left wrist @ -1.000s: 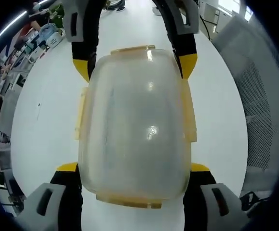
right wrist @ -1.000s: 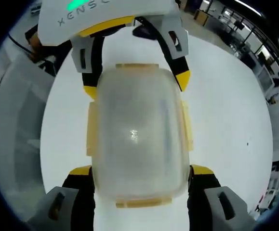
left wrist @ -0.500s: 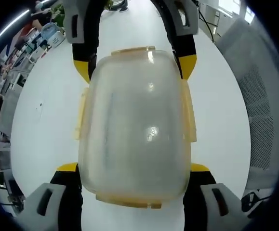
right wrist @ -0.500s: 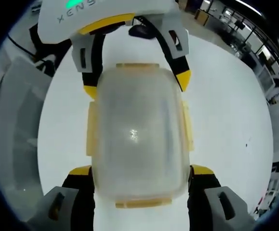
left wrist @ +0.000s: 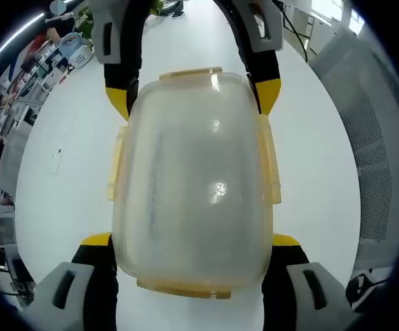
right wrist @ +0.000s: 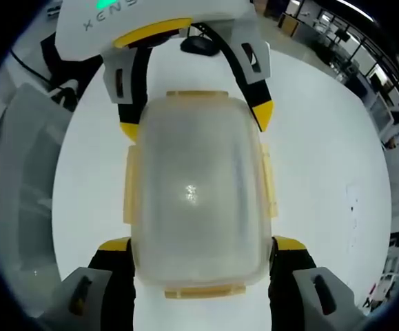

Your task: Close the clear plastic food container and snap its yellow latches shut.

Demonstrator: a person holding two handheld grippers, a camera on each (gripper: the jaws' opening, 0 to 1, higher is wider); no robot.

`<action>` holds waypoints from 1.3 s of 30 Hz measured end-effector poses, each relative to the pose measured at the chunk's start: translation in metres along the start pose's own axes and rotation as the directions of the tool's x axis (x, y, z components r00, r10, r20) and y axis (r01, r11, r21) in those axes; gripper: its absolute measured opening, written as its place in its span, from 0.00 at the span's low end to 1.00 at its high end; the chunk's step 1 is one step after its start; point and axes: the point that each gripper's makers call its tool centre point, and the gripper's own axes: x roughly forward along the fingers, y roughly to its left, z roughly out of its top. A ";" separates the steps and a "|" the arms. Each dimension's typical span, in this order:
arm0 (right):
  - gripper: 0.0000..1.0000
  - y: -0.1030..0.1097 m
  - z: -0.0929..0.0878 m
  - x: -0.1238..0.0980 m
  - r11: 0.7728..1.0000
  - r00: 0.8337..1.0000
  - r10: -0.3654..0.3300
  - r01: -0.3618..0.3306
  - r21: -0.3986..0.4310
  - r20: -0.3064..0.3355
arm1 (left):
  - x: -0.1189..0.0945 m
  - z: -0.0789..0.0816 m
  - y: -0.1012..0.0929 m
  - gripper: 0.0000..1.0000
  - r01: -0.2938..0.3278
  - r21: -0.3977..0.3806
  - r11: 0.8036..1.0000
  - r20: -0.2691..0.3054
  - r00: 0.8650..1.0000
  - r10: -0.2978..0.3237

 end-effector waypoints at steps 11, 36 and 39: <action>0.81 -0.002 0.000 0.000 1.000 1.000 -0.004 0.004 -0.003 -0.002 | 0.001 0.000 0.002 0.89 -0.004 -0.005 1.000 0.000 1.000 0.004; 0.83 -0.002 0.009 -0.003 0.999 0.999 -0.035 0.036 -0.037 0.028 | -0.005 -0.006 0.001 0.91 -0.034 0.055 0.998 -0.029 0.999 0.036; 0.85 -0.001 0.010 -0.006 0.998 0.998 -0.044 0.046 -0.041 0.033 | -0.008 -0.004 0.001 0.93 -0.038 0.050 0.998 -0.021 0.999 0.039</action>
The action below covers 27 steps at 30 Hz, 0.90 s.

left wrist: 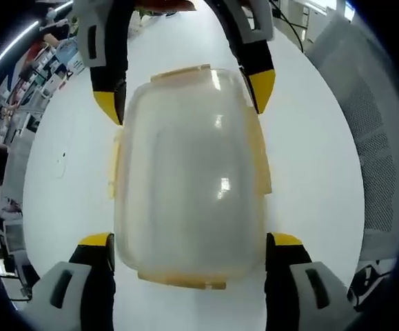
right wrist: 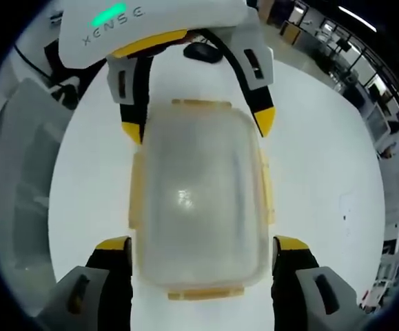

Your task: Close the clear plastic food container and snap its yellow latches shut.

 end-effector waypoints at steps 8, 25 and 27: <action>0.90 -0.001 0.002 -0.008 0.999 0.999 -0.033 0.033 0.024 0.017 | -0.008 0.004 0.001 0.97 -0.024 -0.051 0.998 0.023 0.999 0.026; 0.96 0.001 0.006 -0.029 0.991 0.993 -0.108 0.103 0.086 0.056 | -0.025 -0.001 -0.013 0.98 -0.044 -0.141 0.989 0.032 0.998 0.049; 0.96 0.004 0.005 -0.031 0.990 0.992 -0.114 0.108 0.091 0.058 | -0.027 0.000 -0.016 0.98 -0.044 -0.151 0.988 0.038 0.998 0.050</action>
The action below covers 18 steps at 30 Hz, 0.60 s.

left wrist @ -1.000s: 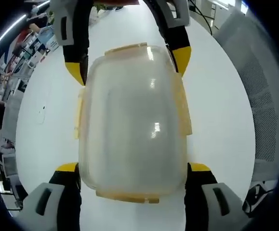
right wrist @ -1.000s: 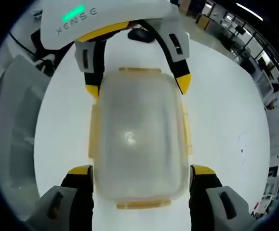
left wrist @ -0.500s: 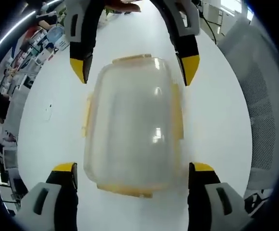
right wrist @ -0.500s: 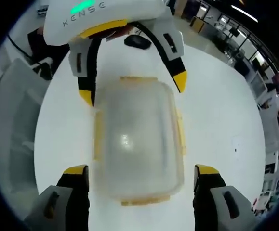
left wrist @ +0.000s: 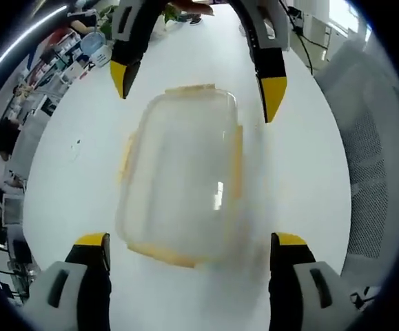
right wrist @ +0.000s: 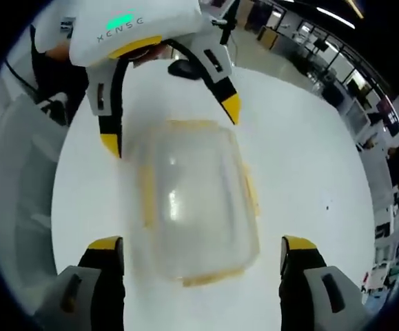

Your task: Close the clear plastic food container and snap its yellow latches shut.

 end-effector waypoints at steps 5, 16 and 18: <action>0.96 0.004 -0.003 -0.004 1.000 1.000 -0.015 0.014 0.020 0.010 | -0.003 0.001 -0.004 0.99 -0.006 -0.024 1.000 0.011 1.000 0.006; 0.95 0.011 -0.014 -0.017 0.995 0.997 -0.061 0.058 0.087 0.041 | -0.013 0.003 -0.014 0.99 -0.017 -0.072 0.997 0.046 0.999 0.020; 0.95 0.013 -0.015 -0.018 0.993 0.996 -0.069 0.064 0.102 0.048 | -0.014 0.003 -0.015 0.99 -0.022 -0.079 0.997 0.053 0.998 0.027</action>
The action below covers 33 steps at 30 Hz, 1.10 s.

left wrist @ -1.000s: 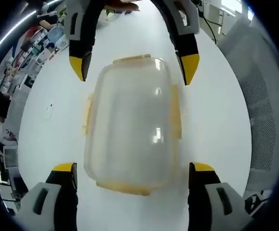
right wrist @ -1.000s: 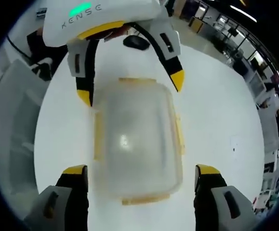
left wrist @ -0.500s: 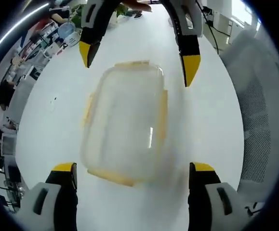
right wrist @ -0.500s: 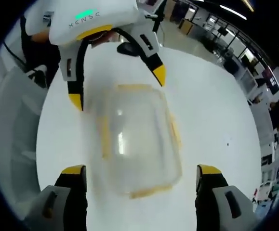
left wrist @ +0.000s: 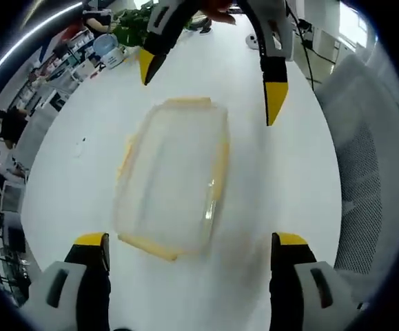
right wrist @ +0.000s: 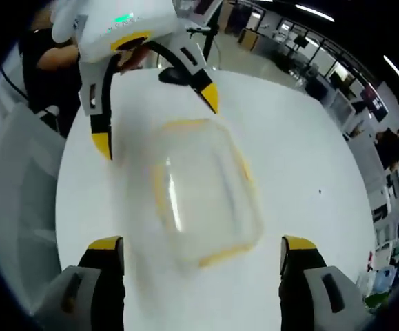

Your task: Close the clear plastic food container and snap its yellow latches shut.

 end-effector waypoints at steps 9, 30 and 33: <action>0.95 0.007 -0.001 -0.004 0.998 0.999 -0.033 0.032 0.049 0.025 | -0.004 -0.004 -0.006 0.99 -0.029 -0.040 0.999 0.004 1.000 0.029; 0.94 0.021 -0.003 -0.028 0.972 0.981 -0.131 0.098 0.216 0.145 | -0.033 0.002 -0.022 0.99 -0.131 -0.245 0.961 0.152 0.973 0.171; 0.94 0.026 -0.006 -0.032 0.969 0.978 -0.142 0.105 0.225 0.154 | -0.035 -0.003 -0.026 0.99 -0.141 -0.242 0.960 0.149 0.972 0.181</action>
